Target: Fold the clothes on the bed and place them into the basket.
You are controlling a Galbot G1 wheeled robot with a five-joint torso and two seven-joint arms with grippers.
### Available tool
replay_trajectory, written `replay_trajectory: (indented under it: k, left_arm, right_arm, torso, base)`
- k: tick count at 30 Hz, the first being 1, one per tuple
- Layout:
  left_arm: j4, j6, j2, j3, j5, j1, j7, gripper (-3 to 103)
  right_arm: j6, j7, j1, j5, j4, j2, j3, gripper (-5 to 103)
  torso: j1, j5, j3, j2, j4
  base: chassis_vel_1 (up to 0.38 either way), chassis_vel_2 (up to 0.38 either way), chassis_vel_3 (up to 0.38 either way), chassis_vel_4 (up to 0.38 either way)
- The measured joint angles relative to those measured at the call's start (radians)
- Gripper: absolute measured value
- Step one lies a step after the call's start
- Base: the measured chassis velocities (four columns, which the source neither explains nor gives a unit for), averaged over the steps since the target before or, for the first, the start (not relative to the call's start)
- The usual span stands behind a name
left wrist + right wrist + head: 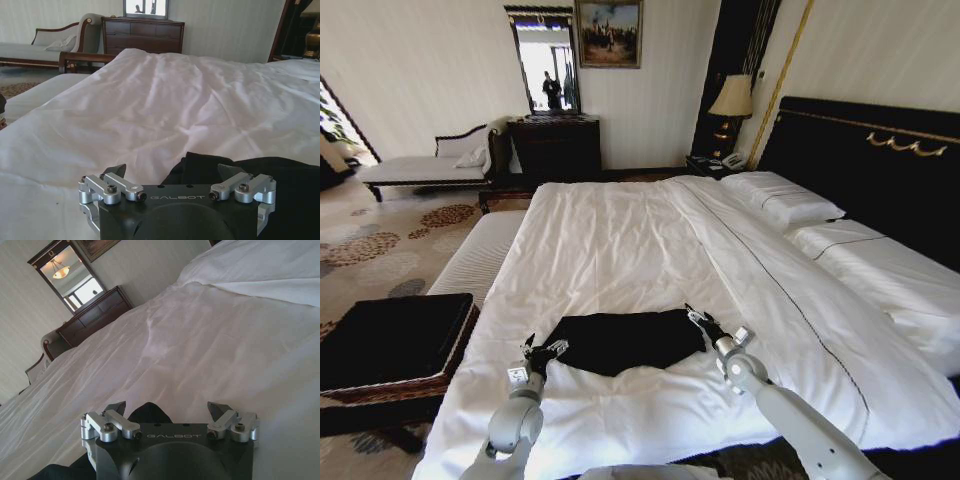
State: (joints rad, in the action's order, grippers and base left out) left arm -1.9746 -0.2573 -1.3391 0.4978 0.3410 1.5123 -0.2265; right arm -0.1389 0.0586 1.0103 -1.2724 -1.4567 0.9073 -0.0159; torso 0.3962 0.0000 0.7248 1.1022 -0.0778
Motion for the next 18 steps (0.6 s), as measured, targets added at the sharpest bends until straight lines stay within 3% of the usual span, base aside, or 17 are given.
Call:
replay_trajectory:
  k: [4,6,18]
  left_arm:
    - [0.0,-0.002,0.002,0.0,0.001,0.0,-0.004,100]
    - [0.0,-0.002,0.002,0.0,0.001,0.0,-0.004,100]
    - [0.012,-0.001,0.005,0.006,0.001,0.001,-0.006,100]
  right_arm:
    - [0.0,-0.009,0.001,0.009,0.001,0.007,0.007,73]
    - [0.0,-0.01,0.001,0.01,0.001,0.008,0.007,73]
    - [-0.01,-0.017,-0.008,0.019,0.007,0.014,0.017,24]
  torso:
    - [0.0,0.0,0.0,0.0,-0.0001]
    - [0.0,0.0,0.0,0.0,-0.0001]
    - [0.0,0.0,0.0,0.0,0.0]
  base:
    - [0.0,0.0,0.0,0.0]
    - [0.0,0.0,0.0,0.0]
    - [0.0,0.0,0.0,0.0]
